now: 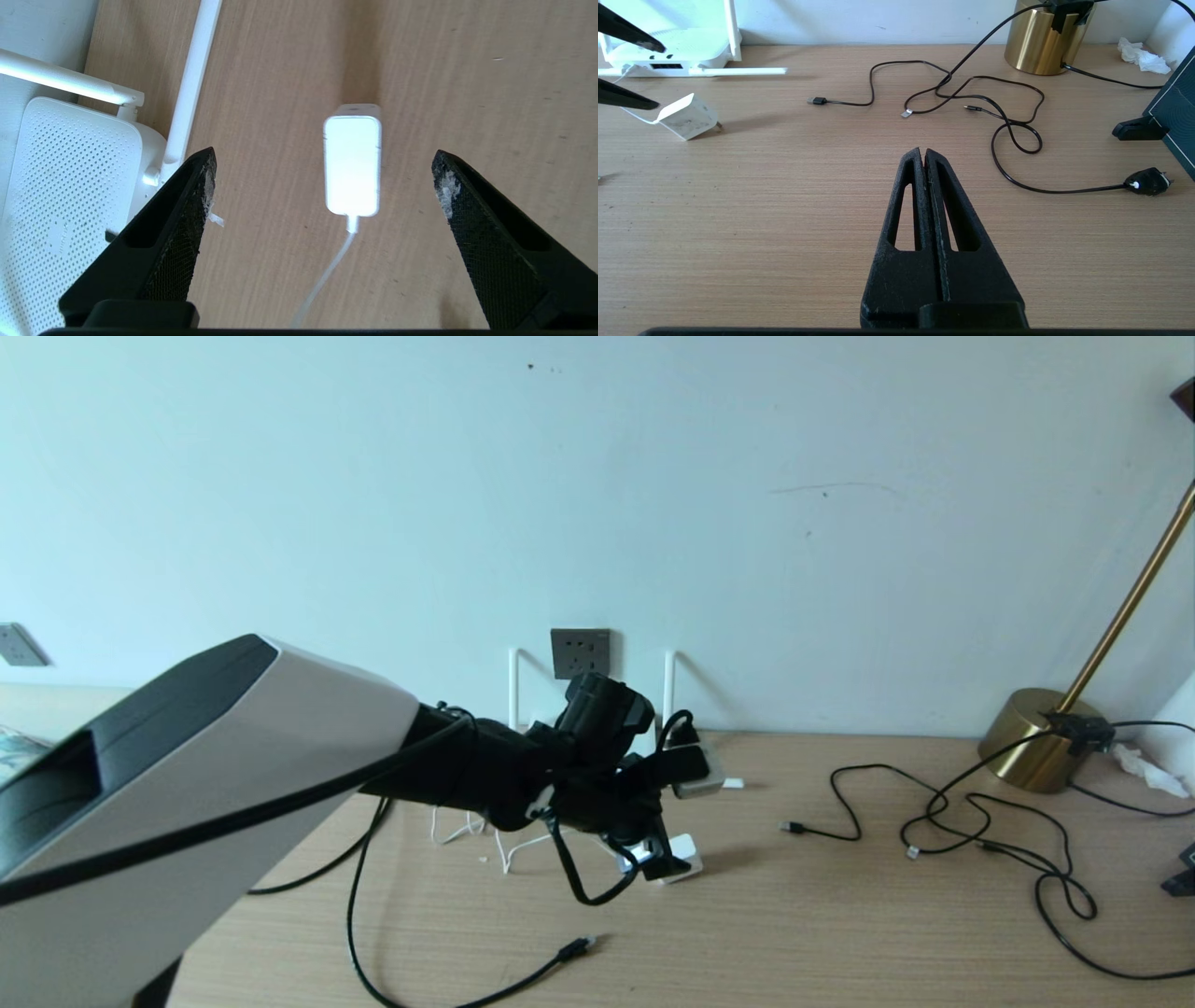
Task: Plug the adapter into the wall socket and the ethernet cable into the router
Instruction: Pick up plug
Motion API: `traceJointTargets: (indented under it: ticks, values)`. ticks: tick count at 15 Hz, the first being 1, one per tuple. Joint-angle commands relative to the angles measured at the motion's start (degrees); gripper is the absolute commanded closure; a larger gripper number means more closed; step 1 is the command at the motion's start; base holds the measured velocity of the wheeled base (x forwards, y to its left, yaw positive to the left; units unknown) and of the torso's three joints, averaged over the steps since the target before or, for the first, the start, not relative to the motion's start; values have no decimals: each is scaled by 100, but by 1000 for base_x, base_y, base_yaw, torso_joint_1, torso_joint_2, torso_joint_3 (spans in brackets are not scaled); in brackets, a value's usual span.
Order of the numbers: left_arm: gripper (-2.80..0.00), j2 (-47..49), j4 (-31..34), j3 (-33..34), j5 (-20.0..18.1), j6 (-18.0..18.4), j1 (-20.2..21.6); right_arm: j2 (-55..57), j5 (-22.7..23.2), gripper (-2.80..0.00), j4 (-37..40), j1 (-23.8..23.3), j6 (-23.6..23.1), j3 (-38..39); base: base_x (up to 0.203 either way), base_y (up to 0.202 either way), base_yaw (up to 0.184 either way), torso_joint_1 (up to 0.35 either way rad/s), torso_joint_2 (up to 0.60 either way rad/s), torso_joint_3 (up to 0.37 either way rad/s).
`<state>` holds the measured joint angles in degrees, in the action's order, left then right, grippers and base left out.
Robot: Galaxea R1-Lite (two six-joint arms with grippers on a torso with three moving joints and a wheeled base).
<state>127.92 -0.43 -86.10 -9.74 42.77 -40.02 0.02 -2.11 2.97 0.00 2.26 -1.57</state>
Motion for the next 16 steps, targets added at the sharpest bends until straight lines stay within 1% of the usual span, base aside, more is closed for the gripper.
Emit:
traceJointTargets:
  ticks: [1,2,4,6,9,12,14,16]
  values:
    - [-280,294,206,-254,15,47,-14,-2,0,0,1,0,2,-1,0,0,0,0,0,0]
    - [-280,295,338,-260,16,47,-14,-11,4,0,1,0,2,-1,0,0,0,0,0,0]
    - [-280,434,367,-346,16,47,9,-2,0,0,1,0,2,-1,0,0,0,0,0,0]
    - [-280,650,420,-657,12,47,73,-3,1,0,1,0,2,-1,0,0,0,0,0,0]
    - [-280,707,1106,-994,-18,73,91,-2,0,0,1,0,2,-1,0,0,0,0,0,0]
    - [-280,768,1591,-1309,-19,74,90,-2,0,0,1,0,2,-1,0,0,0,0,0,0]
    - [-280,846,1718,-1399,-25,74,91,-4,0,0,1,0,2,-1,0,0,0,0,0,0]
    - [-280,989,1729,-1667,-26,74,91,-2,0,0,1,0,2,-1,0,0,0,0,0,0]
